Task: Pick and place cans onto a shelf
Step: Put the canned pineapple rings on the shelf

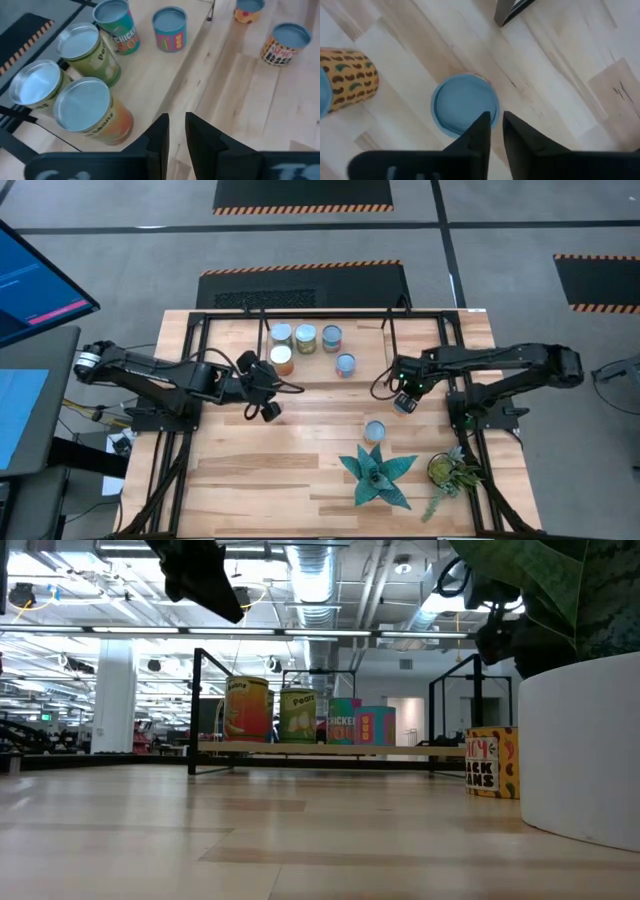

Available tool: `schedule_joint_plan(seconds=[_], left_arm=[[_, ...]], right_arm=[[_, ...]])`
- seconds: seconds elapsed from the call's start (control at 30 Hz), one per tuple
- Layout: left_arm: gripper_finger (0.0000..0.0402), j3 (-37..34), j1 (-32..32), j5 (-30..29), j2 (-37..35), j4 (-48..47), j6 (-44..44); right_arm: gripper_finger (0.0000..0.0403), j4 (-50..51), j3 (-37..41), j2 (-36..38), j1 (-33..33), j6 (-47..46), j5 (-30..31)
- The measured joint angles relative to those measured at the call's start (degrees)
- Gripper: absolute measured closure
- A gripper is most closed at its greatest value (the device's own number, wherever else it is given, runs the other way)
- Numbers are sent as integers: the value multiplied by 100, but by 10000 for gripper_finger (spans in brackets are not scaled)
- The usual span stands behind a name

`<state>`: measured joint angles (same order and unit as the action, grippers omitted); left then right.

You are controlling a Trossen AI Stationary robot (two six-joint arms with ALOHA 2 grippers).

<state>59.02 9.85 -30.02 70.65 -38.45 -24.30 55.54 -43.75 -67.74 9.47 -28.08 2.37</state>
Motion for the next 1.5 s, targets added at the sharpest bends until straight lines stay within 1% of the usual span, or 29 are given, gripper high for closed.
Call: schedule_joint_plan(seconds=[0.1,0.23,0.3,0.43,0.7,0.9,1.07,1.5], left_arm=[[349,0,-4,-42,0,9,2],[349,0,-49,-82,0,10,5],[349,0,-91,-81,2,11,6],[349,0,-186,-85,2,19,75],[349,0,-247,-87,2,60,134],[349,0,-247,-85,2,68,129],[349,0,-247,-85,4,67,127],[349,0,-247,-83,4,104,112]], right_arm=[[298,154,0,-5,-160,-152,95],[267,536,0,223,-401,-665,645],[254,638,2,344,-520,-950,822],[231,437,32,493,-681,-1351,868],[195,356,639,505,-1026,-2385,843],[192,-398,908,663,-1219,-2505,824],[199,-624,1140,660,-1197,-2599,937],[213,-1499,1737,668,-1198,-2723,796]])
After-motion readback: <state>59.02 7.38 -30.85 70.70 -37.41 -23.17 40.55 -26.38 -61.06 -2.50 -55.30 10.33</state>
